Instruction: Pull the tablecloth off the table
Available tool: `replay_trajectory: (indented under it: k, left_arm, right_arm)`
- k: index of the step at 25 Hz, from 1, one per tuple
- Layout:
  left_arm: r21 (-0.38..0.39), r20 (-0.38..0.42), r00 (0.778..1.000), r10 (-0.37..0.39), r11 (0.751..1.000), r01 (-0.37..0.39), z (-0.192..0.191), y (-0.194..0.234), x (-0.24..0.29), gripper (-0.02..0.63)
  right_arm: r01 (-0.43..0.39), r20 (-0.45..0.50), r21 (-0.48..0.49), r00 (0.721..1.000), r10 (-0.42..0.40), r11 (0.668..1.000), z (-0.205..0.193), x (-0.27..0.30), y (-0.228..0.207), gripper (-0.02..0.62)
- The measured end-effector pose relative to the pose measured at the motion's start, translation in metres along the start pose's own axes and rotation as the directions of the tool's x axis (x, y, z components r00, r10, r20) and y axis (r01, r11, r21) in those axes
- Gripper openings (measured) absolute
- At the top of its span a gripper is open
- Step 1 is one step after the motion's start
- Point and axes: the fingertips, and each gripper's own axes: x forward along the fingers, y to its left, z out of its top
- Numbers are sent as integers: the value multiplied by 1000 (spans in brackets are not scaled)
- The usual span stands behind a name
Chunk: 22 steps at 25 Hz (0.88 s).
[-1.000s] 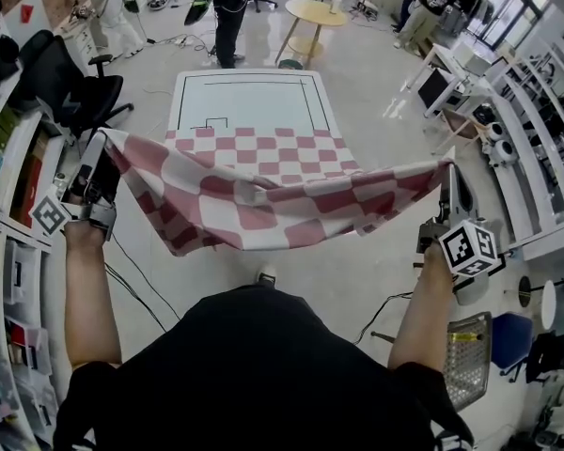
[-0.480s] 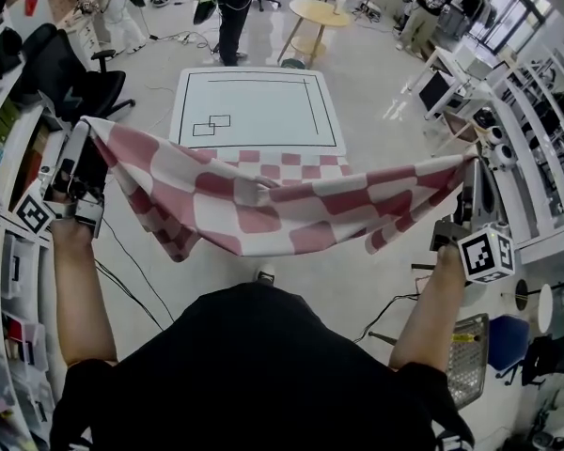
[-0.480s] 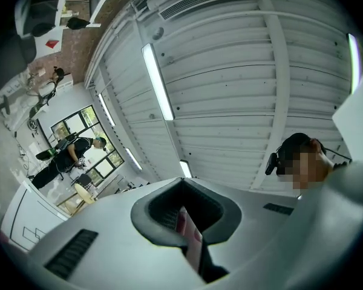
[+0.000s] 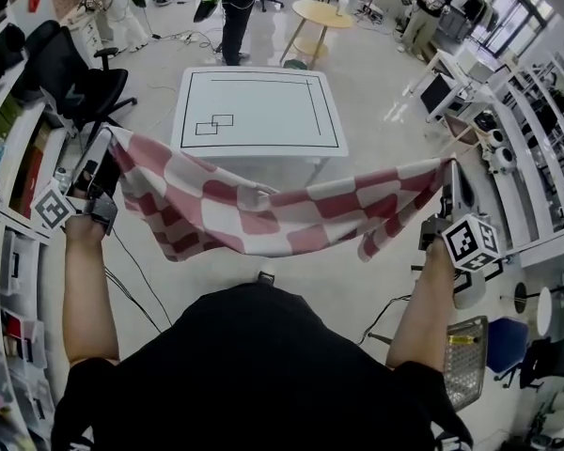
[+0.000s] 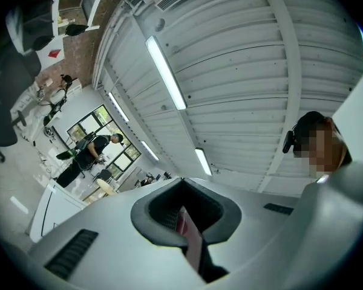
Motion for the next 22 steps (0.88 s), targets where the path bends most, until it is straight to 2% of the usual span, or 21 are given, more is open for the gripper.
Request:
replay_trajectory:
  k: [5,10,16,22]
  left_arm:
    - [-13,-56,994,93,996,-94,-40,39,-13,20]
    - [-36,-83,985,153,987,-156,-54,65,-23,20]
    - [-39,-104,976,190,980,-195,-73,83,-30,20]
    - [-11,-157,963,220,974,-225,-83,92,-29,20]
  right_arm:
    - [-2,-74,8,997,3,1000,-45,7,-13,28]
    - [4,-120,28,993,-1,1000,-71,16,-12,28]
    - [12,-168,37,986,-6,999,-110,19,-19,28]
    - [28,-231,53,973,-15,998,-140,25,-24,28]
